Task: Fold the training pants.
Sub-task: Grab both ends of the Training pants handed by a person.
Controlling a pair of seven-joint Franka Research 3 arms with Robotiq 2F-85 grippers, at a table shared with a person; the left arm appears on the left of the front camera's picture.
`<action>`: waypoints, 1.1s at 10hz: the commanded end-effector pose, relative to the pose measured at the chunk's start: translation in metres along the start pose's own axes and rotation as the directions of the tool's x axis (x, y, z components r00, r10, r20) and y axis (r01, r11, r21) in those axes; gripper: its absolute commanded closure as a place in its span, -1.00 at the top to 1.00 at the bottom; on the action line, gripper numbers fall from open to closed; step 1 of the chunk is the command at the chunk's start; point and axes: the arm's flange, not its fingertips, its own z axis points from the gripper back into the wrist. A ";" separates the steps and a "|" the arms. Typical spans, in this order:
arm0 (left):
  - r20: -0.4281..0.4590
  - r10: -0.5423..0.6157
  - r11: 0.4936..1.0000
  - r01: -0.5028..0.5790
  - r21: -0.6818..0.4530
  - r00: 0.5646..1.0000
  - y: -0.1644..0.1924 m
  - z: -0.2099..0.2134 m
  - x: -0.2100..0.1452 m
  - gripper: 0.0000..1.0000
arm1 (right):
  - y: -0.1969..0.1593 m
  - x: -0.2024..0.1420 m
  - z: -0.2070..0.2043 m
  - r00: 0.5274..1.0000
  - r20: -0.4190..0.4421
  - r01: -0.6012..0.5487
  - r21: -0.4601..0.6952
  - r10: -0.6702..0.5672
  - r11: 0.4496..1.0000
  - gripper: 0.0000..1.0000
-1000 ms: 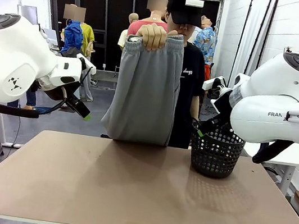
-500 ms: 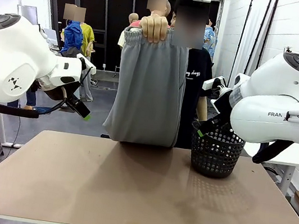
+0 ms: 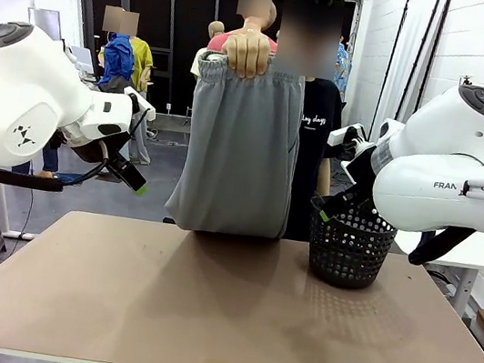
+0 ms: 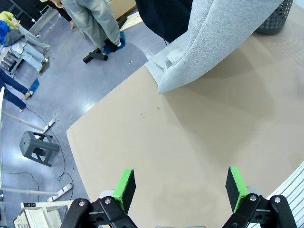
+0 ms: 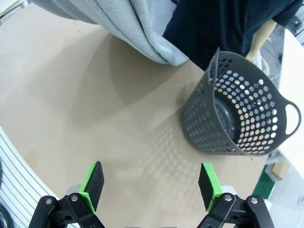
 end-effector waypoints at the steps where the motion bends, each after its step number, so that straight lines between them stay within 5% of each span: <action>1: 0.000 -0.001 1.000 0.001 -0.001 1.000 0.000 0.000 0.000 1.00 | 0.000 0.000 -0.001 1.000 -0.002 0.001 0.002 -0.001 1.000 1.00; 4: 0.000 0.000 1.000 0.000 0.000 1.000 0.000 0.000 0.000 1.00 | -0.008 0.000 0.001 0.997 0.017 -0.070 -0.031 0.071 0.997 1.00; 7: -0.040 -0.343 0.939 0.341 -0.044 0.939 0.010 0.005 -0.001 1.00 | -0.032 -0.002 0.005 0.950 0.012 -0.312 0.000 0.312 0.950 1.00; 11: -0.045 -0.563 0.810 0.540 -0.230 0.825 0.040 -0.011 -0.007 1.00 | -0.053 -0.003 -0.008 0.848 -0.078 -0.513 0.127 0.524 0.849 1.00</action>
